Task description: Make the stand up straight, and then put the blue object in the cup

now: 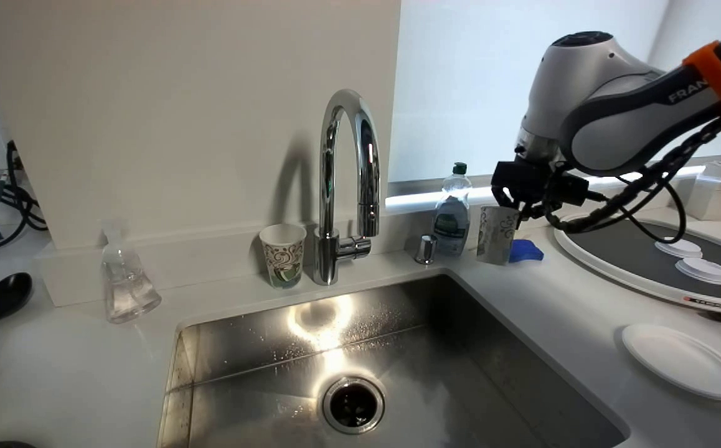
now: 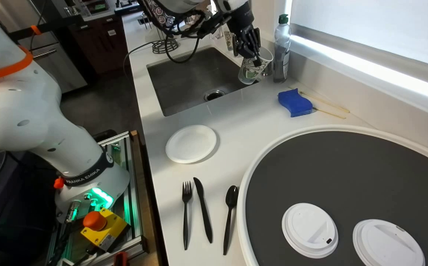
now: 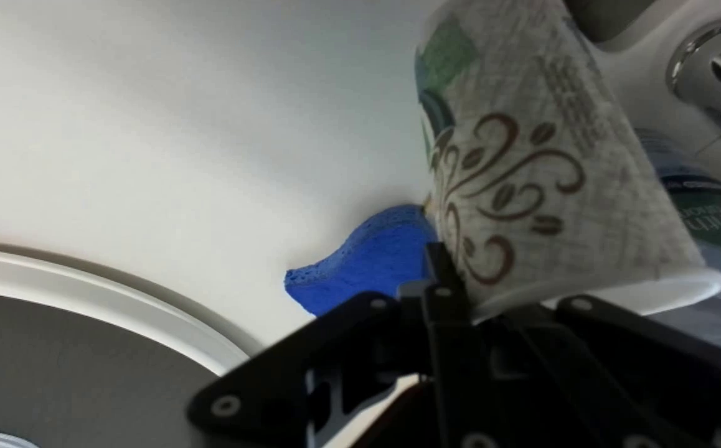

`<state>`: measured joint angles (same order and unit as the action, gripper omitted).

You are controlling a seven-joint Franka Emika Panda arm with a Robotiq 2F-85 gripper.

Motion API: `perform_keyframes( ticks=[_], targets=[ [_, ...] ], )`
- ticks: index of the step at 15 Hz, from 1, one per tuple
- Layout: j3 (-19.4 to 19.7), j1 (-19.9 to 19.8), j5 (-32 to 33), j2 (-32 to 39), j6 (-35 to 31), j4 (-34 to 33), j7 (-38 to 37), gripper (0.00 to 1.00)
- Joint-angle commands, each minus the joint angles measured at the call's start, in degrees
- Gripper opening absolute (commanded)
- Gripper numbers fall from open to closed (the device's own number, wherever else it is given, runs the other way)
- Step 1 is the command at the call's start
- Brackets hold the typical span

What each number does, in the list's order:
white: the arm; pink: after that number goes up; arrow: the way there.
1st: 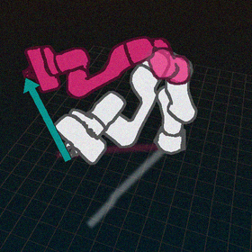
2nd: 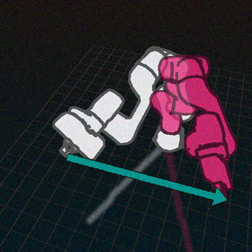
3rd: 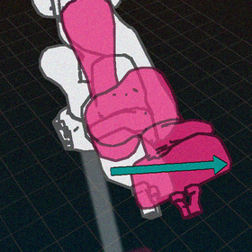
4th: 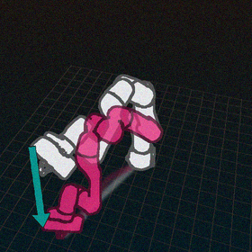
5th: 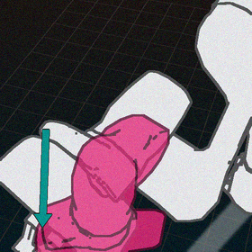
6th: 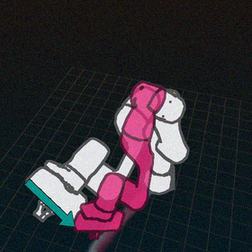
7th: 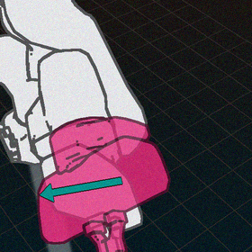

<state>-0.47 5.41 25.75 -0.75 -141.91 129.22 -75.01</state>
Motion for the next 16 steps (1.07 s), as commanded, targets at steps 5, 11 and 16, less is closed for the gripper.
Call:
perform_keyframes(
  ticks=[5,11,16],
  targets=[
    [-2.66,-2.93,17.70,-6.76,-5.10,8.13,-10.97,0.01],
    [-5.15,-2.92,22.36,-8.77,-6.56,12.22,-18.63,0.01],
    [-5.90,-3.16,32.91,-9.81,-10.26,14.80,-31.45,0.01]
  ],
)
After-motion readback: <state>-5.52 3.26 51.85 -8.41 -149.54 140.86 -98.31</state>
